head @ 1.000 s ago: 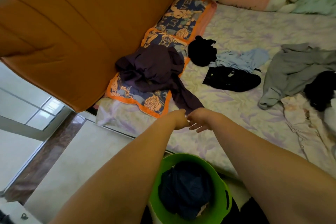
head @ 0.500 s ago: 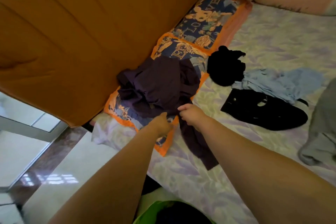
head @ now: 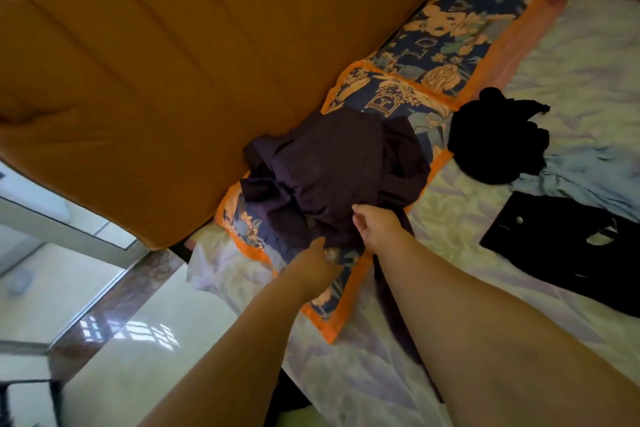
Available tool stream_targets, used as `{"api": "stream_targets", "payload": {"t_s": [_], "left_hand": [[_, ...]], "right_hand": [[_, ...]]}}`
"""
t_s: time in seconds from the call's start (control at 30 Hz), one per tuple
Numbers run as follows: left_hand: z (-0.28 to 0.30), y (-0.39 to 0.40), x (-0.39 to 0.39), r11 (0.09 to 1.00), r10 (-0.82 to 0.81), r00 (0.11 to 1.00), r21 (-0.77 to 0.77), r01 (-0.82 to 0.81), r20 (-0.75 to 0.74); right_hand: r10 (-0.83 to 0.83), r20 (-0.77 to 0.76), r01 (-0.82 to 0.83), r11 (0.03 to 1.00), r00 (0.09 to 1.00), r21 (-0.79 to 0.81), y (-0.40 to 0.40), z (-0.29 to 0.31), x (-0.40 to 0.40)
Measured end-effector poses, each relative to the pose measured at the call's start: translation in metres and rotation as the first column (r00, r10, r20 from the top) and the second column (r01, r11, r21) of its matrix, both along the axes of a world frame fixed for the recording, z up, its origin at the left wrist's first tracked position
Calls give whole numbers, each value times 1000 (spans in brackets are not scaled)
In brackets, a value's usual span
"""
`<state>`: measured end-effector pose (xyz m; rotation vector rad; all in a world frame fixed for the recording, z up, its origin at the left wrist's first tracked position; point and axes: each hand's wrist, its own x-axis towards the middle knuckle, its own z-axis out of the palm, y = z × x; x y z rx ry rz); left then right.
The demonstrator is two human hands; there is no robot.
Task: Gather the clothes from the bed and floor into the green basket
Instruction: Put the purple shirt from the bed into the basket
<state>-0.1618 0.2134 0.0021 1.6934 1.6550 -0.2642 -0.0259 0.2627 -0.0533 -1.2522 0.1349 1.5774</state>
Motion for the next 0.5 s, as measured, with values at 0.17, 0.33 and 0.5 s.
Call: {"api": "stream_targets", "payload": {"t_s": [0.17, 0.33, 0.5], "left_hand": [[2, -7, -7, 995, 102, 995, -9, -101, 24], [25, -3, -4, 973, 168, 975, 132, -187, 148], [76, -11, 9, 974, 159, 981, 146, -174, 111]], "right_hand": [[47, -90, -37, 993, 995, 108, 0, 32, 8], [245, 38, -248, 965, 969, 84, -28, 77, 3], [276, 55, -281, 950, 960, 137, -62, 136, 5]]}}
